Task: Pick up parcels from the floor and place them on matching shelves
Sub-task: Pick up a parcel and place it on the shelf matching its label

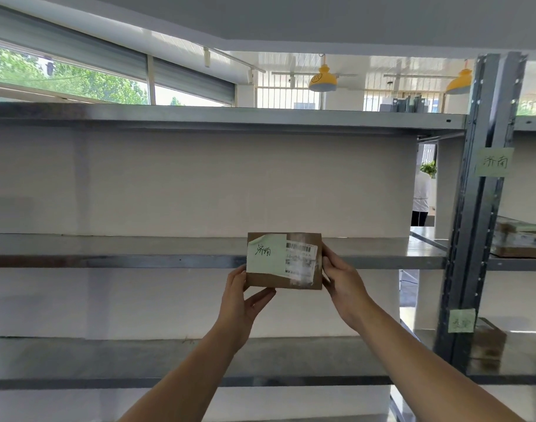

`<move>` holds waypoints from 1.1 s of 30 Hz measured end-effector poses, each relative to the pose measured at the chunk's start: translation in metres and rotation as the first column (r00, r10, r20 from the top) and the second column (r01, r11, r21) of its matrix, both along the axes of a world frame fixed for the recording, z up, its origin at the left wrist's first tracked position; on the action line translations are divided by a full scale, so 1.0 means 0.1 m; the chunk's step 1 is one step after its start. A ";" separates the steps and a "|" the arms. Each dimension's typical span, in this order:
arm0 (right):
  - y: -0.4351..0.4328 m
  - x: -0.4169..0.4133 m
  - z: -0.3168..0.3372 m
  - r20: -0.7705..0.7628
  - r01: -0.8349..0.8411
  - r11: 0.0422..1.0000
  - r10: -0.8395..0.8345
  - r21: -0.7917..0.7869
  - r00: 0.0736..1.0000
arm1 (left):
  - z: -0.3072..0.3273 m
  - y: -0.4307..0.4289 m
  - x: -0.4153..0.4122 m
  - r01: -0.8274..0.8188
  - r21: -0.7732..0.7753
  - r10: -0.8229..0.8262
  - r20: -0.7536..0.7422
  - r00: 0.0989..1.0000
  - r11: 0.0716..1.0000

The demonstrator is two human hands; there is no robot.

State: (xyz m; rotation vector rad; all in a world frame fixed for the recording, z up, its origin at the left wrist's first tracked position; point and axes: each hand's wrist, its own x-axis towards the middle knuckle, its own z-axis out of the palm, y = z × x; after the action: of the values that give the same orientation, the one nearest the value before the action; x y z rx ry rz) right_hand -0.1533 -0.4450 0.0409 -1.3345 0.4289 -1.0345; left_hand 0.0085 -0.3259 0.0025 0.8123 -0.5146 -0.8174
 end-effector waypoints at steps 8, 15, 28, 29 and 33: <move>-0.05 0.01 -0.02 -0.021 0.064 0.998 -0.064 -0.011 0.998 | 0.08 -0.12 -0.16 -0.143 0.189 0.114 0.157 0.981 0.972; -0.13 -0.13 0.02 -0.007 0.026 1.000 -0.026 -0.019 1.000 | 0.24 -0.13 -0.28 -0.070 -0.056 0.081 0.225 0.971 0.996; -0.30 -0.23 0.13 -0.035 -0.081 0.997 0.081 0.014 0.996 | 0.39 -0.19 -0.37 -0.192 -0.019 0.191 0.235 0.953 0.981; -0.29 -0.21 0.12 -0.035 -0.098 0.995 0.099 0.016 0.995 | 0.36 -0.18 -0.34 -0.205 -0.010 0.202 0.237 0.950 0.979; -0.23 -0.03 0.05 -0.052 -0.178 0.984 0.179 0.030 0.982 | 0.20 0.00 -0.23 -0.264 -0.006 0.260 0.187 0.947 0.965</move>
State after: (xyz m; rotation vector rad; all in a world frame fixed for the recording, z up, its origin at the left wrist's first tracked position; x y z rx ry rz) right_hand -0.1566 -0.4680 0.0460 -1.3556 0.3548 -0.8431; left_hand -0.0150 -0.3261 0.0221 0.9574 -0.5510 -0.5036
